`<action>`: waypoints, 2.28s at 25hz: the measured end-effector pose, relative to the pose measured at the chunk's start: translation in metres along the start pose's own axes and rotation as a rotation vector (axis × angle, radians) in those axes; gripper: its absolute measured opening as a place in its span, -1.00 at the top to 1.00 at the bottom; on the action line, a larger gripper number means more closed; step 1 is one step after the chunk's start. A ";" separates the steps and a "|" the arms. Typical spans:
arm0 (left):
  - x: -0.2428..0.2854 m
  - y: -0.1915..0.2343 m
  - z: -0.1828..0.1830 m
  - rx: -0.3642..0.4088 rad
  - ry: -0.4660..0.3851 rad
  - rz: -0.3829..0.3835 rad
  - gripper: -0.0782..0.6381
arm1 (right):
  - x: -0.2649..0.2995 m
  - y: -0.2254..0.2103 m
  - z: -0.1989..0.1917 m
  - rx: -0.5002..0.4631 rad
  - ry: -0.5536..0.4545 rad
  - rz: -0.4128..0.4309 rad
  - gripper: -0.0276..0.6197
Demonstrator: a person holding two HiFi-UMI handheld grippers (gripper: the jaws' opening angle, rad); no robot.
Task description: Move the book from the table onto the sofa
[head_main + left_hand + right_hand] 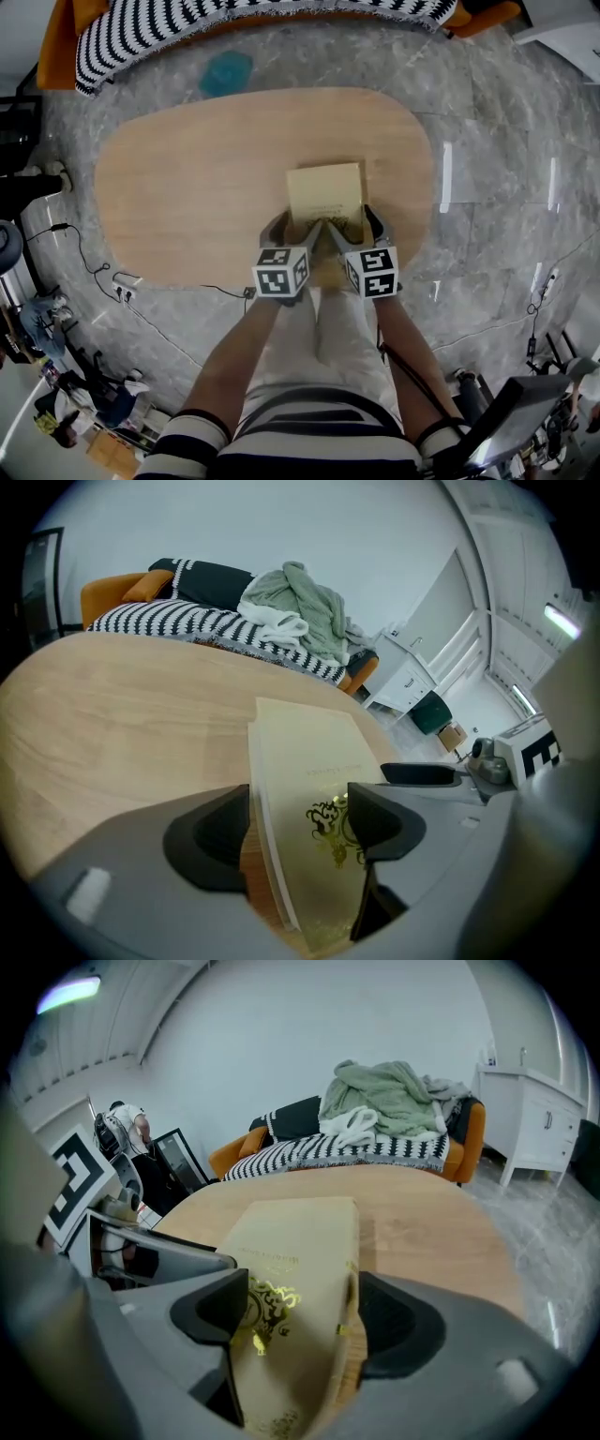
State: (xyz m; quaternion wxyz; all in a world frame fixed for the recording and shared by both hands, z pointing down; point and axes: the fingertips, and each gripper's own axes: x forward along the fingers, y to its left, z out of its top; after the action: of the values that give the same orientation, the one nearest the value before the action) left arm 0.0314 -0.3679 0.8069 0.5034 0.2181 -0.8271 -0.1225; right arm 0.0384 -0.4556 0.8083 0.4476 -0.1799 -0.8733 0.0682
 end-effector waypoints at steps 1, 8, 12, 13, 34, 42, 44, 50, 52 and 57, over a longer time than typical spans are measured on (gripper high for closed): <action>0.001 0.000 0.001 -0.004 -0.002 0.001 -0.17 | 0.001 0.000 -0.002 0.007 0.007 0.007 -0.19; 0.013 0.001 0.005 -0.058 -0.003 -0.015 -0.18 | 0.007 0.000 -0.006 0.073 0.011 0.069 -0.21; 0.016 0.007 0.002 -0.098 -0.006 -0.028 -0.31 | 0.012 -0.004 -0.013 0.152 0.021 0.113 -0.33; 0.016 0.007 0.001 -0.099 -0.010 -0.031 -0.32 | 0.013 -0.004 -0.014 0.161 0.026 0.126 -0.33; -0.004 -0.009 0.011 -0.075 -0.095 -0.049 -0.07 | -0.005 0.005 -0.003 0.247 0.018 0.145 -0.18; -0.036 -0.022 0.030 -0.066 -0.120 -0.076 -0.07 | -0.035 0.020 0.023 0.211 -0.025 0.102 -0.17; -0.045 -0.026 0.036 -0.058 -0.119 -0.079 -0.07 | -0.043 0.024 0.030 0.212 -0.032 0.088 -0.17; -0.082 -0.040 0.053 -0.030 -0.138 -0.108 -0.06 | -0.077 0.041 0.052 0.213 -0.071 0.057 -0.16; -0.098 -0.044 0.057 -0.030 -0.149 -0.115 -0.06 | -0.088 0.051 0.059 0.205 -0.072 0.055 -0.16; -0.141 -0.054 0.070 -0.018 -0.199 -0.135 -0.05 | -0.123 0.075 0.080 0.187 -0.085 0.051 -0.16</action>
State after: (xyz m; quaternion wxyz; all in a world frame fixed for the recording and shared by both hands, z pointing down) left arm 0.0383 -0.3483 0.6412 0.4115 0.2557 -0.8551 -0.1845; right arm 0.0587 -0.4289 0.6475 0.4230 -0.1564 -0.8765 0.1682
